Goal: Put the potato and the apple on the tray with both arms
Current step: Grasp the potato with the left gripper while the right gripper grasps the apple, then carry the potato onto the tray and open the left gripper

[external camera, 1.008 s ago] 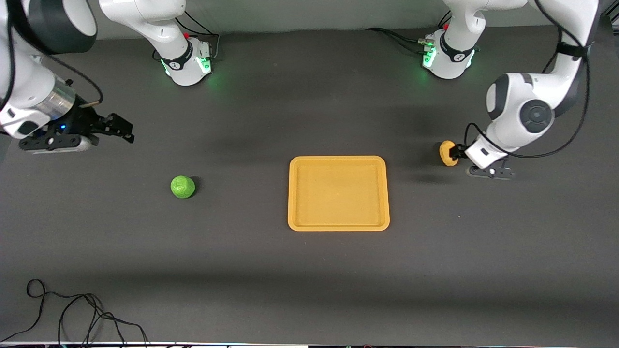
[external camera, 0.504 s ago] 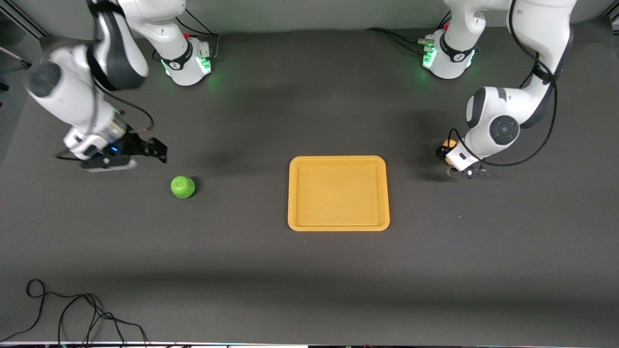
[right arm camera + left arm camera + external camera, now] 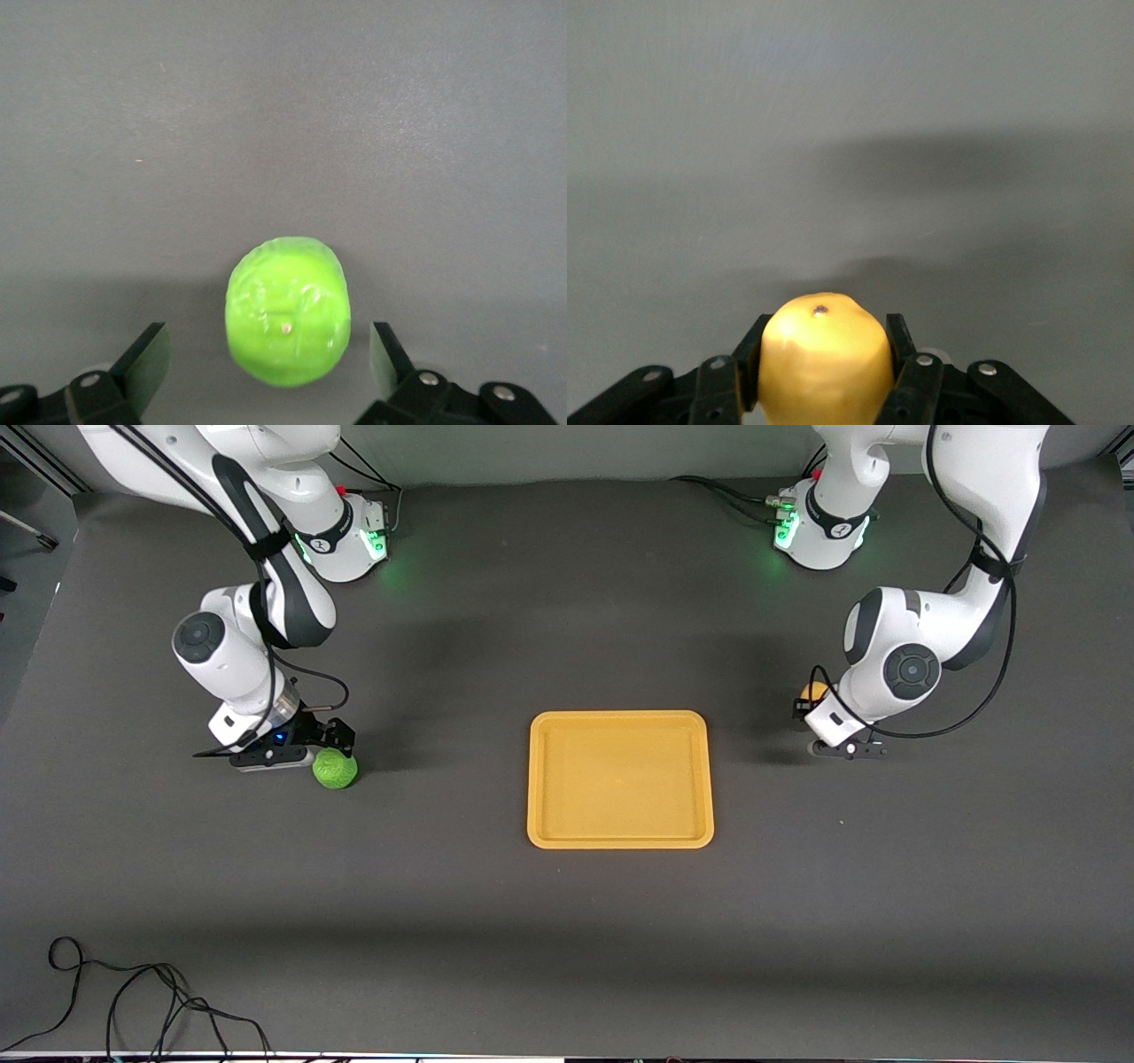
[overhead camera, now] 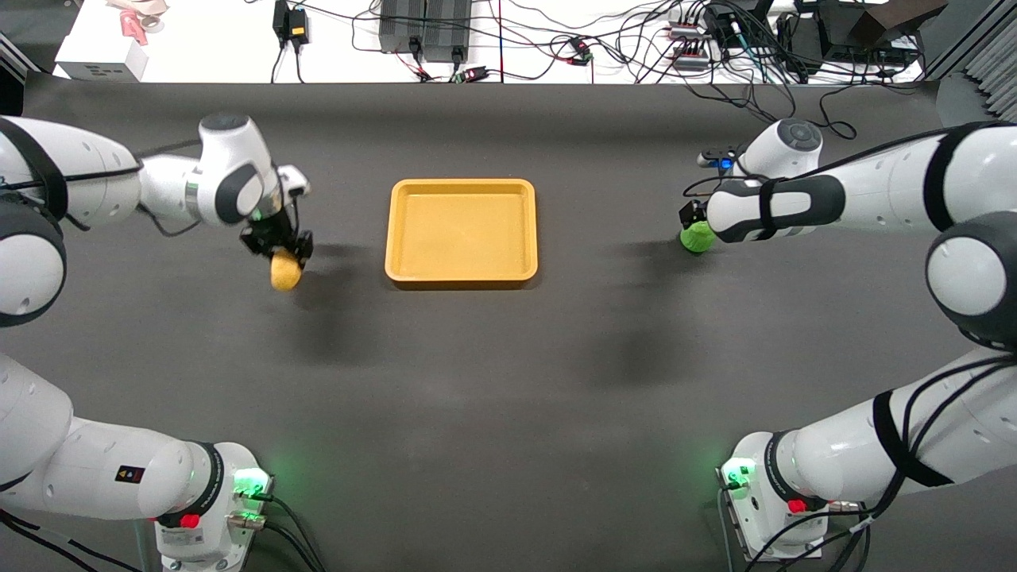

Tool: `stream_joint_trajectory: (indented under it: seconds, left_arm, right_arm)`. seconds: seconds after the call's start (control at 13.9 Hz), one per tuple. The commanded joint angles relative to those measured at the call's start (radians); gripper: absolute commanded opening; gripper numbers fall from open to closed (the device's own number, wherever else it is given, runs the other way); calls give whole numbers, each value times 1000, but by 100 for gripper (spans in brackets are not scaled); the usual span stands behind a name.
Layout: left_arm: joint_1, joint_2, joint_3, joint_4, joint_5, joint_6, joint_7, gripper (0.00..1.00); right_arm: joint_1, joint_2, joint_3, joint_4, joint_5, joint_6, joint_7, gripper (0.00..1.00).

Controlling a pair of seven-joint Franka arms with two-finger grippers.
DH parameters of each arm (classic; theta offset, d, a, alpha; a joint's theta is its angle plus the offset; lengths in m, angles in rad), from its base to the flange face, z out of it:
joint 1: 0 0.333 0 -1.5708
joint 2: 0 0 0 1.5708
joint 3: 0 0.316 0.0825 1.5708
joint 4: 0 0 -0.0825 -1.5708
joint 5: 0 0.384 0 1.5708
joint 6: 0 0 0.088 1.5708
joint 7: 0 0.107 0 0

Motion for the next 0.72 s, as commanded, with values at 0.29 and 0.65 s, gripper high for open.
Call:
stream_joint_trajectory:
  seconds: [0.29,0.65]
  left_arm:
    - [-77,285,-195,525,-118,-70,-183,22]
    - [-145,390,-184,553,-29,-74,-204,31]
  right_arm:
    - [6,128,-12,14,16,139,-7,82]
    - [3,76,-13,130,16,-70,-9,53]
